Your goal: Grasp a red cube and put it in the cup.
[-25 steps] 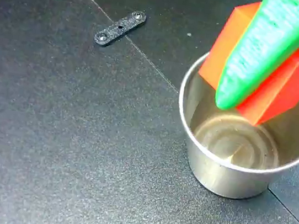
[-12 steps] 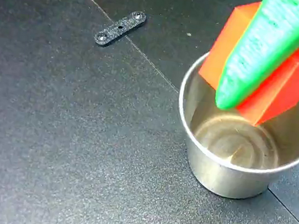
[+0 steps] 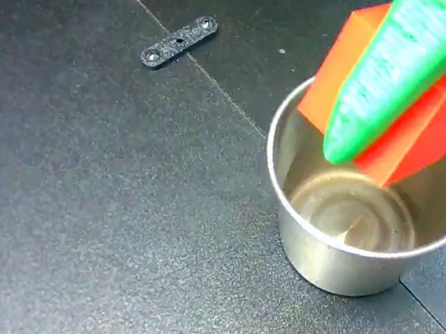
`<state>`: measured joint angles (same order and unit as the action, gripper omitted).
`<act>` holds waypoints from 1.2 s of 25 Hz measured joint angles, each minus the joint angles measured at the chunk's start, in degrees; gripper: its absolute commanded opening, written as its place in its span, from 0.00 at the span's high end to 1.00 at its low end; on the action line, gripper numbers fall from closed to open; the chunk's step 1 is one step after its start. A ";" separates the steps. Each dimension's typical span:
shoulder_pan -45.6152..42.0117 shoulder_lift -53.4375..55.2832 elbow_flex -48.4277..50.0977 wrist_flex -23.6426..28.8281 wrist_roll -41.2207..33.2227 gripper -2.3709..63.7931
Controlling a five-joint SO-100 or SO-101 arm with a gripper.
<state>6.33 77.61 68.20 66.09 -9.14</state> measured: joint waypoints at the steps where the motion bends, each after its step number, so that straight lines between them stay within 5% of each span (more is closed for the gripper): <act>1: 0.00 0.00 0.00 0.00 0.00 0.63; 7: 0.00 0.00 0.00 2.37 -0.26 0.57; 30: 0.00 0.00 0.00 2.90 -0.26 0.58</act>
<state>6.33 77.61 68.20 68.99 -9.40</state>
